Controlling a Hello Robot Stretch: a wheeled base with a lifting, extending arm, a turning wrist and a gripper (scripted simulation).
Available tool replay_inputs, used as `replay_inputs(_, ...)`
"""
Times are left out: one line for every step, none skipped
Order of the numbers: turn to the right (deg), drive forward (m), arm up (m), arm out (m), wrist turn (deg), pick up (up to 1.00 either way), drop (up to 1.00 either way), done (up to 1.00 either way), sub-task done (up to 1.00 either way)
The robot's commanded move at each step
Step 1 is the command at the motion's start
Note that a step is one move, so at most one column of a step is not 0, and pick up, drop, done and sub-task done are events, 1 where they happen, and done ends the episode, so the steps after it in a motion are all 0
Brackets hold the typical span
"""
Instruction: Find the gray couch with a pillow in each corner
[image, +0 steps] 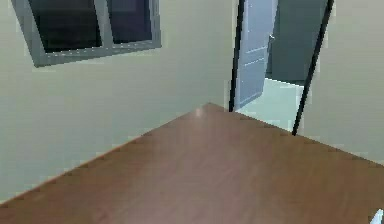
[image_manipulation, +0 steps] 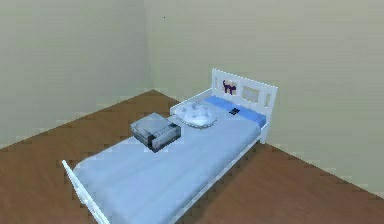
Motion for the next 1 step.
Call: replay_inputs(24.0, 0.00, 0.00, 0.00, 0.0, 0.00, 0.00, 0.00, 0.00)
